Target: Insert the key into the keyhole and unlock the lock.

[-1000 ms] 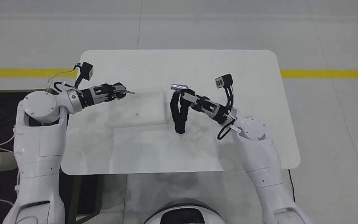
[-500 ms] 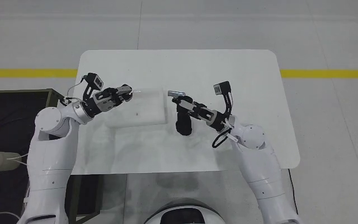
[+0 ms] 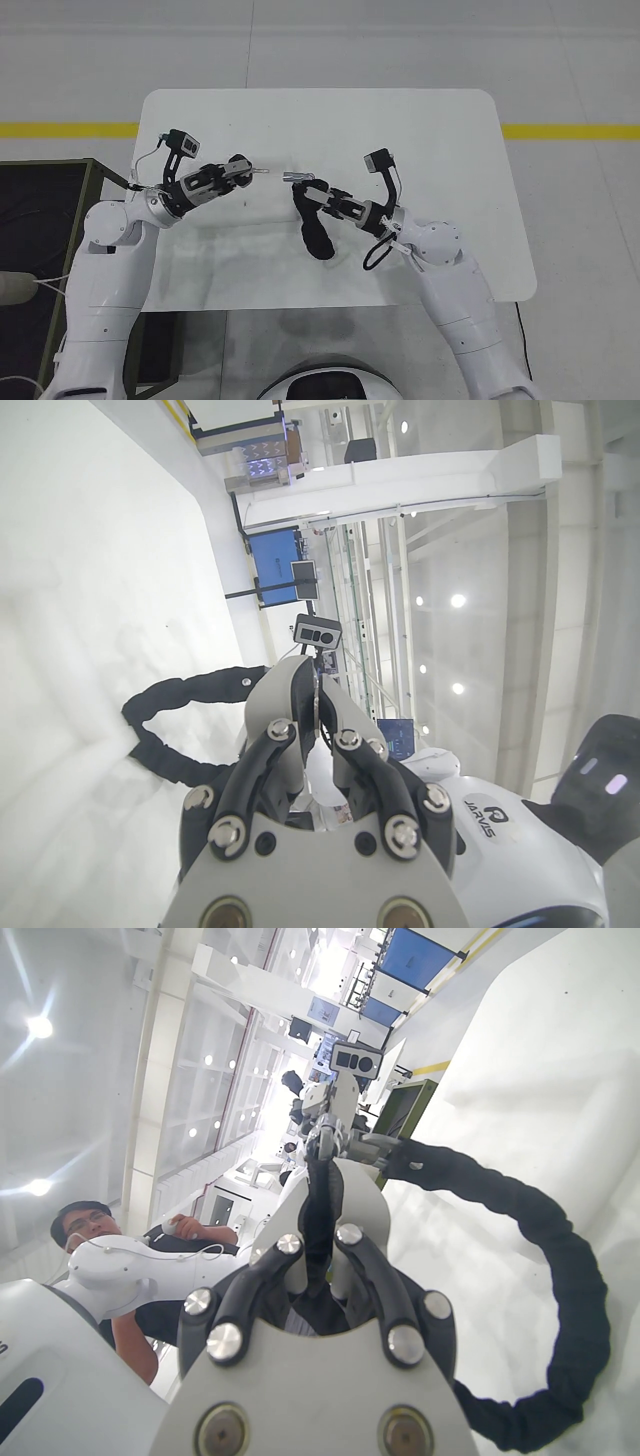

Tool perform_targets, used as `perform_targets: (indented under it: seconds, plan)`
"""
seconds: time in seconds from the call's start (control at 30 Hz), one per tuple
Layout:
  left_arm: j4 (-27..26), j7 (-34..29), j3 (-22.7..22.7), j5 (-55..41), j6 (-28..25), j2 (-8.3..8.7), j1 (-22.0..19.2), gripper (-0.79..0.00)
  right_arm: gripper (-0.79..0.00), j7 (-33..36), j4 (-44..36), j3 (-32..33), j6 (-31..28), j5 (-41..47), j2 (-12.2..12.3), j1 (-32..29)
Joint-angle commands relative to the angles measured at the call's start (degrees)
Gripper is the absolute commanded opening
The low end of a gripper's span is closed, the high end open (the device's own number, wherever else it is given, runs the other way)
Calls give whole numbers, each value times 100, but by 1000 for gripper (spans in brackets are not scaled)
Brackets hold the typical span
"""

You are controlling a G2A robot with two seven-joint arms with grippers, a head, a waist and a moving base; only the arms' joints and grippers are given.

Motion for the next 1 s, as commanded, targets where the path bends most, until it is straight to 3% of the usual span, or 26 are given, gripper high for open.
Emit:
perform_targets:
  seconds: [0.0, 0.17, 0.97]
  plan:
    - [-95, 119, 6, 220, -280, 0, 53, -785, -785, -34, 6, -25, -5, -32, 3, 12]
    - [-228, 226, 81, 566, -454, 2, 140, -785, -785, -94, 6, -38, -17, -97, 19, 22]
    - [-87, 258, 282, 383, 55, -22, -21, -785, -785, -218, -21, -86, -94, -235, 99, 1]
